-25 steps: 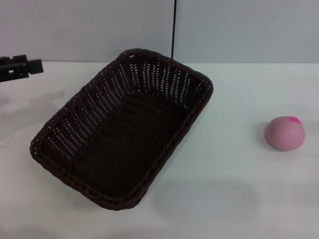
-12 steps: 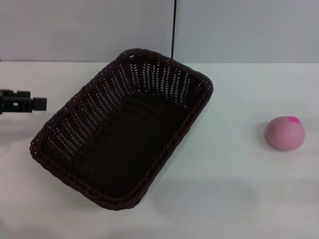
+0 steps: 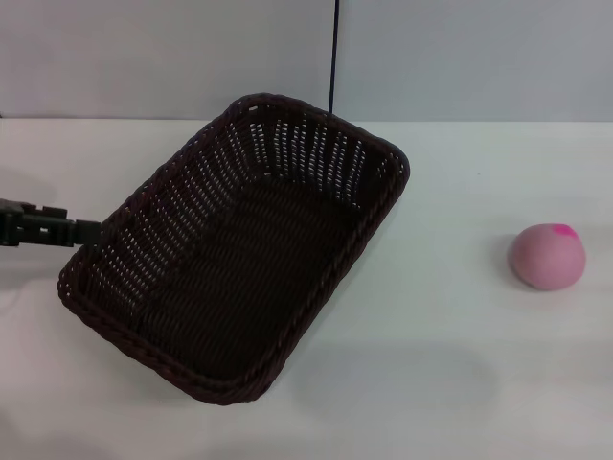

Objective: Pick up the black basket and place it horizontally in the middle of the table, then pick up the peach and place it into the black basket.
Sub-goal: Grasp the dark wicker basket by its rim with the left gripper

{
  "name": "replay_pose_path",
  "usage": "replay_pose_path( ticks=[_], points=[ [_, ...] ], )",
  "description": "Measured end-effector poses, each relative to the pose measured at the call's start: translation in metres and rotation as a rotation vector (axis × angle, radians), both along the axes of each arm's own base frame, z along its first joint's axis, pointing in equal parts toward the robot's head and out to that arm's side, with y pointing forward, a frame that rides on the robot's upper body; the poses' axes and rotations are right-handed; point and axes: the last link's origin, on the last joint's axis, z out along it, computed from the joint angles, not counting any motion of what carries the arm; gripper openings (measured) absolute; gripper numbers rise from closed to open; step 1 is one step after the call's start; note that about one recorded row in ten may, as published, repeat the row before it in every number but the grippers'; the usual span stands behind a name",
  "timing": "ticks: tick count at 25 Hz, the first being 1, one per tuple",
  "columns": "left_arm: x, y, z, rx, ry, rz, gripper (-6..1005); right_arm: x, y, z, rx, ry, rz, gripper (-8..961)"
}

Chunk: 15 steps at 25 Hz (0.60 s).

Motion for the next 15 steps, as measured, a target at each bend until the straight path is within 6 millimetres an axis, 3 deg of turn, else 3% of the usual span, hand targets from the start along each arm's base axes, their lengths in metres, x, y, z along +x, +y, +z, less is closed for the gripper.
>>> replay_pose_path(
  ticks=[15],
  points=[
    [-0.005,0.000,-0.016,-0.078,0.071,0.073,769,0.006,0.000,0.001,0.010,0.017,-0.043,660]
  ],
)
